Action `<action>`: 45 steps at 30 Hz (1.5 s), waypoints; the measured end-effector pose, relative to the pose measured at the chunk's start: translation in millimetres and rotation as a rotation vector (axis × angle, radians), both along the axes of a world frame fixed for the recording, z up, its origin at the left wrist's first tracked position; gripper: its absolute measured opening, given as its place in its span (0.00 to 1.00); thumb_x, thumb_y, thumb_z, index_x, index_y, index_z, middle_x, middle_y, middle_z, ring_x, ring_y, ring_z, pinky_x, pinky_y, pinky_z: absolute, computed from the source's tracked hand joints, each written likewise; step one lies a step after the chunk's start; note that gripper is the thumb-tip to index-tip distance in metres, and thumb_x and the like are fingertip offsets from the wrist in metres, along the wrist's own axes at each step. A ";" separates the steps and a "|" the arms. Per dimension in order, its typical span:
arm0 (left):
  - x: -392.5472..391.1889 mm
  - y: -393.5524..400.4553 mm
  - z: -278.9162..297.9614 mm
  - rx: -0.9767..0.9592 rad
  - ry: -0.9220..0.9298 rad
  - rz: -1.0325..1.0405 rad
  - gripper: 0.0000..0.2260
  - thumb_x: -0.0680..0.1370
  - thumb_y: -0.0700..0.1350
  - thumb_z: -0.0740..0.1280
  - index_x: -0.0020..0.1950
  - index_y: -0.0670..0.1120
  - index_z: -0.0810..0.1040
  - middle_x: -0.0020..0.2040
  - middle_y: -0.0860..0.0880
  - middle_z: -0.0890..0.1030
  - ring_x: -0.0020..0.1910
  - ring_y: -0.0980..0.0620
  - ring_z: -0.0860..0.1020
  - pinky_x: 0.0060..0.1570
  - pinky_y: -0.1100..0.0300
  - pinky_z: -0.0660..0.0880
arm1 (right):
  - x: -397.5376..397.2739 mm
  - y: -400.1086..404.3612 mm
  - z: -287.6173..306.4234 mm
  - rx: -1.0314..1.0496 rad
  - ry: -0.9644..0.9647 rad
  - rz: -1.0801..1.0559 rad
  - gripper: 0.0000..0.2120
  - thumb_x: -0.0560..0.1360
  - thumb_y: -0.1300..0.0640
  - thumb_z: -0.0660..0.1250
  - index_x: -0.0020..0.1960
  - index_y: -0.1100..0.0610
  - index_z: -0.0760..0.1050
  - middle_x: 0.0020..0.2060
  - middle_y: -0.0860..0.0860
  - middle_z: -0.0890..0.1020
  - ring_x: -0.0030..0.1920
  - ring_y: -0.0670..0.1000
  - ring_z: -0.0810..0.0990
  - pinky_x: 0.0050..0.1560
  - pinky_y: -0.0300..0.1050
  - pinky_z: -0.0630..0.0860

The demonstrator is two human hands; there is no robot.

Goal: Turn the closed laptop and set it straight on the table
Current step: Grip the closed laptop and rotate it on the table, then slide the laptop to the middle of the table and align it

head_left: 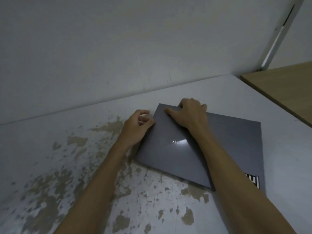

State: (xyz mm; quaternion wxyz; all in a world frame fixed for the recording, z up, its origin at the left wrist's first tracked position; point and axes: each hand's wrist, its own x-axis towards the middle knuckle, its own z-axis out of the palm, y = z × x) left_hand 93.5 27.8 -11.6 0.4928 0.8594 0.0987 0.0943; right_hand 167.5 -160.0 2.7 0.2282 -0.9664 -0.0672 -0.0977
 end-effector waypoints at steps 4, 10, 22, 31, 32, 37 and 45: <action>-10.7 6.9 1.5 -0.125 0.051 -0.021 0.16 0.79 0.47 0.71 0.66 0.48 0.79 0.48 0.47 0.86 0.47 0.51 0.85 0.50 0.56 0.80 | -16.8 20.8 -1.6 -0.010 -0.022 0.129 0.25 0.70 0.29 0.62 0.43 0.53 0.74 0.47 0.54 0.82 0.52 0.58 0.78 0.54 0.52 0.64; -22.8 0.8 -5.5 -0.169 0.068 0.051 0.12 0.78 0.49 0.70 0.58 0.46 0.85 0.49 0.47 0.88 0.46 0.49 0.87 0.52 0.47 0.83 | -34.3 22.6 1.4 0.035 0.049 0.262 0.20 0.72 0.38 0.66 0.47 0.54 0.81 0.47 0.51 0.83 0.51 0.55 0.80 0.52 0.50 0.67; -24.0 -4.3 -13.3 -0.045 -0.030 0.108 0.11 0.79 0.51 0.69 0.53 0.46 0.86 0.44 0.50 0.86 0.38 0.60 0.82 0.34 0.67 0.76 | -54.6 -101.6 5.8 0.100 0.238 -0.369 0.30 0.72 0.38 0.68 0.66 0.56 0.74 0.67 0.61 0.70 0.68 0.63 0.67 0.66 0.57 0.62; -27.6 -4.7 -13.0 -0.059 -0.047 0.110 0.13 0.79 0.50 0.69 0.48 0.41 0.86 0.42 0.45 0.87 0.42 0.47 0.86 0.41 0.49 0.80 | -65.1 -113.0 -1.8 0.285 0.351 -0.454 0.45 0.71 0.30 0.64 0.76 0.59 0.61 0.70 0.63 0.71 0.68 0.65 0.72 0.64 0.59 0.70; -28.9 -5.3 -12.5 -0.053 -0.054 0.109 0.13 0.79 0.50 0.69 0.48 0.41 0.86 0.42 0.44 0.87 0.41 0.47 0.85 0.41 0.48 0.80 | -65.8 -112.3 -1.1 0.293 0.346 -0.438 0.45 0.72 0.30 0.63 0.76 0.60 0.59 0.70 0.63 0.72 0.67 0.65 0.73 0.63 0.57 0.71; -36.4 -2.3 -7.6 -0.057 -0.092 0.059 0.14 0.80 0.51 0.66 0.52 0.43 0.86 0.45 0.45 0.87 0.45 0.47 0.86 0.47 0.44 0.82 | -71.1 -112.0 4.7 0.323 0.315 -0.379 0.44 0.73 0.31 0.62 0.77 0.60 0.57 0.70 0.63 0.72 0.66 0.65 0.74 0.61 0.57 0.72; -70.2 46.6 1.0 0.062 -0.022 0.016 0.11 0.81 0.50 0.64 0.58 0.46 0.82 0.52 0.49 0.86 0.50 0.50 0.83 0.52 0.51 0.79 | -83.6 -72.5 11.5 0.368 0.396 -0.225 0.41 0.74 0.31 0.62 0.75 0.57 0.58 0.70 0.63 0.71 0.65 0.65 0.74 0.61 0.58 0.73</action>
